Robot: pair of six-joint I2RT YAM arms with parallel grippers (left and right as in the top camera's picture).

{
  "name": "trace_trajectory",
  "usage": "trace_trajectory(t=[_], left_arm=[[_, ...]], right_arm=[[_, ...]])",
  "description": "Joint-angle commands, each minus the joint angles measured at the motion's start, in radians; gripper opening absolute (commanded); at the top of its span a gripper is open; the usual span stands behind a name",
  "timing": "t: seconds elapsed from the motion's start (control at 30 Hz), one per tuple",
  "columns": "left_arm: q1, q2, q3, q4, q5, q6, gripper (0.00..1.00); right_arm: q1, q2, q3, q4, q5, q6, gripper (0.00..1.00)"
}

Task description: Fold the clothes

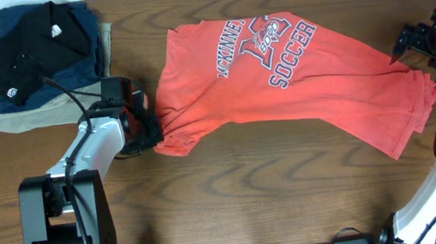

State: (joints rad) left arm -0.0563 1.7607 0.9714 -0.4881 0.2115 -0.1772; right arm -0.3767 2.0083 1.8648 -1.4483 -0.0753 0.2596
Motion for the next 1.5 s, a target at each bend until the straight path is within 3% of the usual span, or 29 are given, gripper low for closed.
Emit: trace_trajectory(t=[0.0,0.17,0.37,0.5,0.93,1.23,1.47], left_arm=[[0.006,-0.014,0.008,-0.027,-0.153,-0.149,0.06],[0.01,-0.114,0.008,-0.055,-0.163,-0.15,0.06],[0.01,-0.273,0.008,-0.138,-0.314,-0.151,0.06],[0.01,-0.326,0.004,-0.186,-0.401,-0.18,0.06],[0.01,-0.33,-0.003,-0.204,-0.415,-0.229,0.06],[0.01,-0.33,-0.003,-0.206,-0.415,-0.229,0.06],[0.01,-0.33,-0.003,-0.208,-0.415,-0.229,0.06]], right_arm=[[0.037,-0.149,-0.04,0.013,-0.003,0.032,0.99],[0.094,-0.216,-0.157,0.033,0.004,0.031,0.99],[0.14,-0.217,-0.346,0.153,0.009,0.033,0.99],[0.134,-0.217,-0.423,0.227,0.076,0.111,0.99],[0.144,-0.217,-0.572,0.293,-0.013,0.107,0.99],[0.283,-0.217,-0.754,0.302,-0.06,0.081,0.95],[0.377,-0.217,-0.85,0.394,-0.008,0.185,0.94]])
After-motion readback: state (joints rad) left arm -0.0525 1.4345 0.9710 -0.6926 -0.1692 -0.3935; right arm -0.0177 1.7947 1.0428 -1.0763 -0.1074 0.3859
